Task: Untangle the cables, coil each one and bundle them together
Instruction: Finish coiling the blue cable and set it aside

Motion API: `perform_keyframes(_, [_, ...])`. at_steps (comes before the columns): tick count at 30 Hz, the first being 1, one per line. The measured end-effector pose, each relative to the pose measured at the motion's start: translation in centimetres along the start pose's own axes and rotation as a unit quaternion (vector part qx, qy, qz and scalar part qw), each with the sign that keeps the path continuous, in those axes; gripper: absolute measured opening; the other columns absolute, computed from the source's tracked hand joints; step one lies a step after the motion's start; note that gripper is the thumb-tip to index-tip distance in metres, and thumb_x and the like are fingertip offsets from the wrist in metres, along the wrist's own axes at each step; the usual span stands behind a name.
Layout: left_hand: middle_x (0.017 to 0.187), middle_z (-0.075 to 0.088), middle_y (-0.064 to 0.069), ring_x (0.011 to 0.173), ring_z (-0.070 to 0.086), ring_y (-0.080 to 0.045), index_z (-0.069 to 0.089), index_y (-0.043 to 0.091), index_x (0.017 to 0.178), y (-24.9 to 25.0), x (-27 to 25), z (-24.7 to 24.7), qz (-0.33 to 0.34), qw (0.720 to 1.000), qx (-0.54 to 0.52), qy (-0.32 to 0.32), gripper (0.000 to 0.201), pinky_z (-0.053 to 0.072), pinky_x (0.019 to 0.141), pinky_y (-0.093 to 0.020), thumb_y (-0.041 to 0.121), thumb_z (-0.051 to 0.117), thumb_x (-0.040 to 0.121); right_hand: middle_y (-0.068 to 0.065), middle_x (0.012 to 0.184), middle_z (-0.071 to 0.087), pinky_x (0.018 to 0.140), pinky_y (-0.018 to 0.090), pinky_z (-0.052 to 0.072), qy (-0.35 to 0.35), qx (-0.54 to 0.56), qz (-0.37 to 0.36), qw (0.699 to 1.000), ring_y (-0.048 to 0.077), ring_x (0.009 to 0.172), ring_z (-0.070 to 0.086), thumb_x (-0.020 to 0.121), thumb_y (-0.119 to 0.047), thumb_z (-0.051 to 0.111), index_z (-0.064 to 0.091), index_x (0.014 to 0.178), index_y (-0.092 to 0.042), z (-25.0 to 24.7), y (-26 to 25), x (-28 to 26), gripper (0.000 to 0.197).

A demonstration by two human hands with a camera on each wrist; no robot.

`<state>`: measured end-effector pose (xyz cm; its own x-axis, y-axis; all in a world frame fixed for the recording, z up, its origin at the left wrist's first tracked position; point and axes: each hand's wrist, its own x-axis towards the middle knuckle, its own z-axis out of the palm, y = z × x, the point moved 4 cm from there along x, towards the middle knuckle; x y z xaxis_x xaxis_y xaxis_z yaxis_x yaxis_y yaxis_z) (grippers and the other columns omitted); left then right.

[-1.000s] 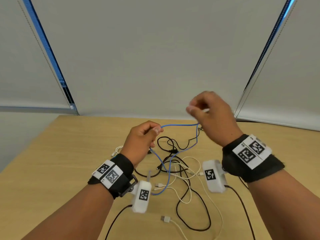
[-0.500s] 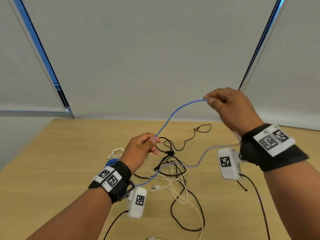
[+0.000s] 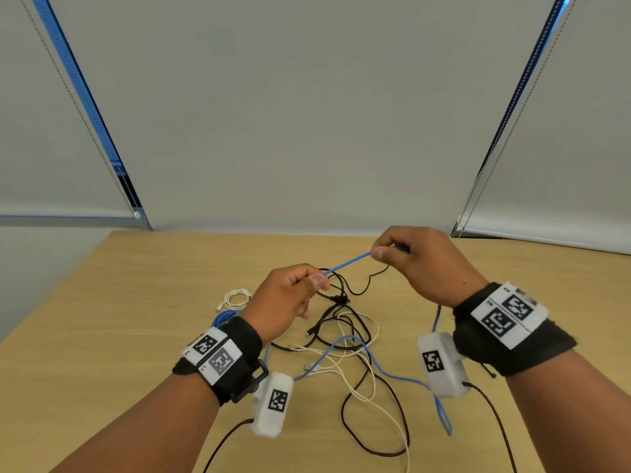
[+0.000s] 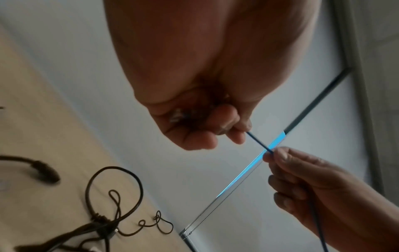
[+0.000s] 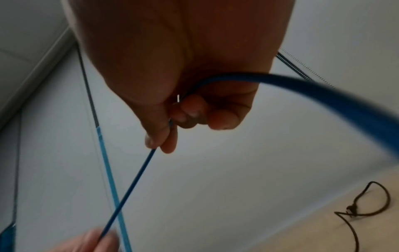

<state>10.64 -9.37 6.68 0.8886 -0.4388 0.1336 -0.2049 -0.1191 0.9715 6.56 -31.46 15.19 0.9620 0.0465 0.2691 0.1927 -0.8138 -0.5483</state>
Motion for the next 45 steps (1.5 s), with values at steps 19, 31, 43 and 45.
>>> perform_keyframes(19, [0.106, 0.073, -0.024, 0.104, 0.071, -0.039, 0.059, 0.009, 0.088, 1.8, -1.5, -1.0, -0.013, 0.904, -0.417, -0.09, 0.019, 0.042, 0.109, -0.06, 0.025, 0.053, 0.098, -0.01, 0.077, 0.064, 0.059, 0.023, 0.038, 0.035, -0.022, 0.082, 0.996, 0.008, 0.072, 0.057, 0.098, -0.032, 0.061, 0.067, 0.085, -0.032, 0.0, 4.7, -0.3, 0.015])
perform_keyframes(31, [0.09, 0.077, 0.01, 0.084, 0.067, 0.004, 0.065, 0.014, 0.102, 2.0, 0.4, 1.7, 0.043, 0.998, 0.035, -0.016, 0.023, 0.047, 0.075, -0.016, 0.015, 0.043, 0.107, -0.014, 0.067, 0.059, 0.058, 0.018, 0.038, -0.117, 0.066, -0.088, 0.987, 0.001, 0.061, 0.051, 0.098, -0.03, 0.062, 0.068, 0.089, -0.038, 4.0, -2.6, -3.3, 0.013])
perform_keyframes(43, [0.11, 0.073, -0.026, 0.115, 0.064, -0.04, 0.05, 0.008, 0.089, 2.9, -1.7, 4.5, 0.022, 0.973, -0.203, -0.107, 0.027, 0.042, 0.109, -0.053, 0.027, 0.039, 0.103, -0.005, 0.074, 0.067, 0.057, 0.015, 0.044, -0.025, 0.238, -0.048, 0.97, 0.005, 0.064, 0.061, 0.097, -0.019, 0.061, 0.061, 0.09, -0.025, 3.3, -1.5, -1.5, 0.01])
perform_keyframes(45, [0.114, 0.072, -0.027, 0.118, 0.064, -0.038, 0.048, 0.009, 0.085, 3.3, -1.7, 4.1, 0.023, 0.965, -0.234, -0.115, 0.029, 0.045, 0.109, -0.046, 0.028, 0.037, 0.104, -0.011, 0.077, 0.066, 0.055, 0.012, 0.042, -0.025, 0.22, -0.063, 0.973, 0.002, 0.062, 0.059, 0.096, -0.024, 0.062, 0.063, 0.09, -0.028, 3.0, -1.6, -1.1, 0.007])
